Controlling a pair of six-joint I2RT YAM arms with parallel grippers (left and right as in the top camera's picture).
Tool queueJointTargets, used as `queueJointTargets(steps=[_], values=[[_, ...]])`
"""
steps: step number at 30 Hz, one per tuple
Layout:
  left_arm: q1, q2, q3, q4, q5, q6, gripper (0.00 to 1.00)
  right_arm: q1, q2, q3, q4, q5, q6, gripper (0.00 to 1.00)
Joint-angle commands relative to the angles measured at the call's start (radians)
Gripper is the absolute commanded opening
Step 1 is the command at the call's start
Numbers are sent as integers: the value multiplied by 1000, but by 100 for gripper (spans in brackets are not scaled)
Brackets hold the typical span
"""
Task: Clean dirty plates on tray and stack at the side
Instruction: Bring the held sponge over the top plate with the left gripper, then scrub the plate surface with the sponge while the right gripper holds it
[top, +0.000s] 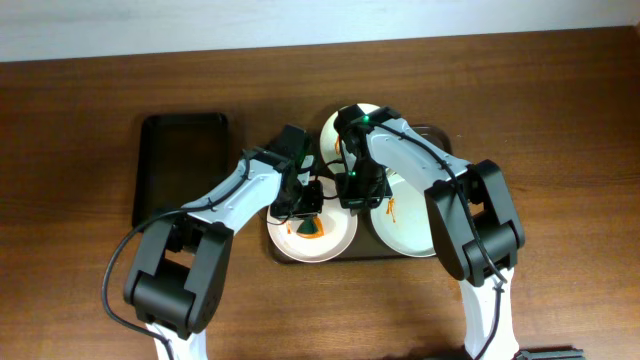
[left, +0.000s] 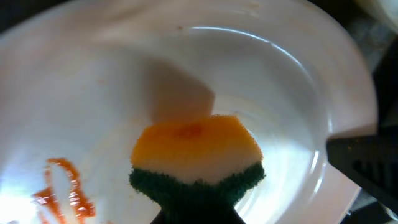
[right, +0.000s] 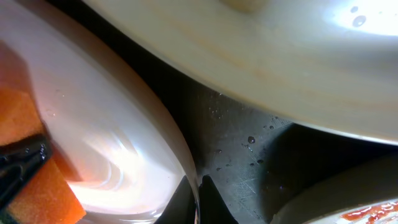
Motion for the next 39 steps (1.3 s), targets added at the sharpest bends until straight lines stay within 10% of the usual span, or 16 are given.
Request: queueJointTargets(steps=[1,7,18,28,31,34,39], values=[[-1,53,-16,-36,-247,-9,0,-8,2,-16,0,28,14,4],[0,52,-15,-106,-518,-3,0,-8,2,-16,-6,29,14,4],[-2,19,223,-182,-147,-6,0,-8,2,-16,-7,28,14,4],[-2,57,97,-81,-151,-47,0,-8,2,-16,-7,28,14,4],[-2,57,81,-84,-150,-46,49,-8,2,-16,-7,28,14,4],[1,55,98,-96,-150,-45,23,-8,2,-16,-7,28,14,4],[1,32,264,-240,-150,-16,20,-8,2,-16,-6,28,14,4]])
